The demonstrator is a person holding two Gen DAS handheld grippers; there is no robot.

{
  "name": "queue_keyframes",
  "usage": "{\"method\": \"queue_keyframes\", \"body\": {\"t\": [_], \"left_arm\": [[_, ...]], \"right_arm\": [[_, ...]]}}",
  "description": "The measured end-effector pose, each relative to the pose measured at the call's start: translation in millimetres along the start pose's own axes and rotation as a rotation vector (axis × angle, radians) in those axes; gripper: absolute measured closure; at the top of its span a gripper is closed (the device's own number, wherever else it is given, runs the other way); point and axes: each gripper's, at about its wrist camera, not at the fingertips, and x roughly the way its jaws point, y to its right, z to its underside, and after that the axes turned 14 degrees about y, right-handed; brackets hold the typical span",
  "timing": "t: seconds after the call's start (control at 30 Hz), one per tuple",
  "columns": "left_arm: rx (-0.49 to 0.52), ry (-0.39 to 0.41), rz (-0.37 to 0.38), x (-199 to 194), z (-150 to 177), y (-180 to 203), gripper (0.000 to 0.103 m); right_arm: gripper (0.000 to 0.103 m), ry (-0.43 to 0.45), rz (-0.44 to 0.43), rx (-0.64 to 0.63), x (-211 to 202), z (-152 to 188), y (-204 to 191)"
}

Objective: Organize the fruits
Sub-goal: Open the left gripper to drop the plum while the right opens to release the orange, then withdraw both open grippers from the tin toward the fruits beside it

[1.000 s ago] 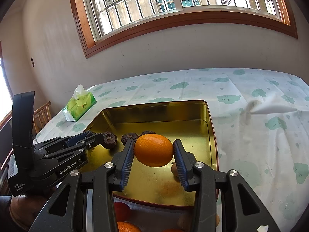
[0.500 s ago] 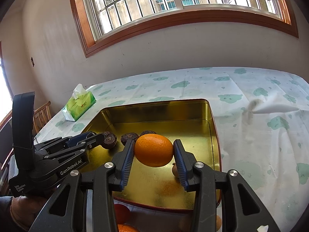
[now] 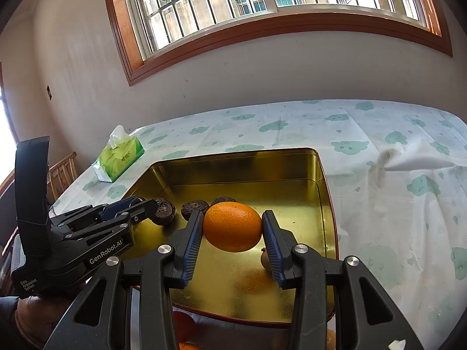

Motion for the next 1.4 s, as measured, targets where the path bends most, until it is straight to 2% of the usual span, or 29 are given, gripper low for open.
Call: {"method": "queue_keyframes", "body": {"t": [0.3,0.37,0.43,0.5,0.63,0.73,1.0,1.23,1.33,1.4], "left_arm": [[-0.01,0.005,-0.004,2.3,-1.9,0.7,0.074],[-0.011,0.01,0.002,1.6,-1.9,1.5,0.068],[0.003,0.014,0.009,-0.2,-1.8,5.3,0.05],[0.012,0.016,0.027,-1.1,-0.7,9.3,0.042],[0.03,0.028,0.0,-3.8,0.3,12.3,0.03],[0.002,0.029,0.016,-6.5,0.1,8.2,0.03],[-0.002,0.04,-0.004,-21.3,-1.9,9.8,0.029],[-0.015,0.063,-0.017,-51.9,-1.3,6.4,0.027],[-0.026,0.061,0.028,-71.2,4.4,7.7,0.026],[-0.01,0.024,0.098,-80.2,12.2,14.6,0.026]], "right_arm": [[0.063,0.006,-0.013,0.002,5.5,-0.9,0.4],[0.063,0.019,-0.012,-0.004,4.7,-2.1,0.0],[0.062,0.023,-0.011,-0.008,4.7,-2.5,-0.6],[0.062,0.024,-0.011,-0.004,4.6,-2.8,-0.1],[0.061,0.034,-0.004,0.009,2.0,-4.0,3.5],[0.061,0.036,0.002,0.024,-2.6,-4.6,7.7],[0.059,0.048,0.021,0.049,-29.5,-5.5,18.4],[0.059,0.026,0.071,0.052,-60.8,10.1,40.1],[0.058,0.003,0.101,0.079,-74.3,19.1,56.6],[0.058,0.008,0.129,0.092,-83.8,20.9,66.7]]}}
